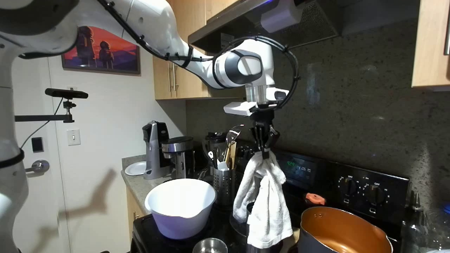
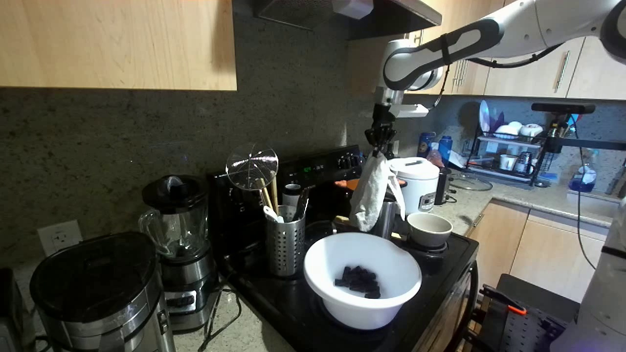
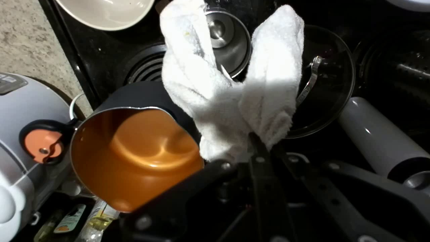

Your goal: Pick up the towel from the stove and wipe the silver cup with it.

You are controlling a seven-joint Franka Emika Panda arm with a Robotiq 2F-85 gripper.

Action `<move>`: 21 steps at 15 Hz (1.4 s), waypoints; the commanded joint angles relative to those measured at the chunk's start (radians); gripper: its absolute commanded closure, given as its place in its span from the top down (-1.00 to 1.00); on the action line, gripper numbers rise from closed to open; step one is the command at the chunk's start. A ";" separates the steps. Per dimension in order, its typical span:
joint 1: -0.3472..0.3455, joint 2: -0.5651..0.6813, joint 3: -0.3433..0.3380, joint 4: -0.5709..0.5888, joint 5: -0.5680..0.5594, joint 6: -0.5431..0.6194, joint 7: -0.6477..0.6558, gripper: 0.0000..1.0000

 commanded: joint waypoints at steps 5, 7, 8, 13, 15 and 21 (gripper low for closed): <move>-0.024 -0.098 -0.015 0.070 0.054 -0.204 -0.206 -0.97; -0.027 -0.144 -0.023 0.057 0.094 -0.215 -0.252 -0.97; -0.028 -0.171 -0.027 0.051 0.125 -0.225 -0.275 -0.97; -0.013 -0.283 -0.036 -0.017 0.261 -0.291 -0.384 -0.97; -0.003 -0.332 -0.038 -0.033 0.302 -0.330 -0.420 -0.97; 0.043 -0.461 -0.027 -0.144 0.328 -0.412 -0.444 -0.97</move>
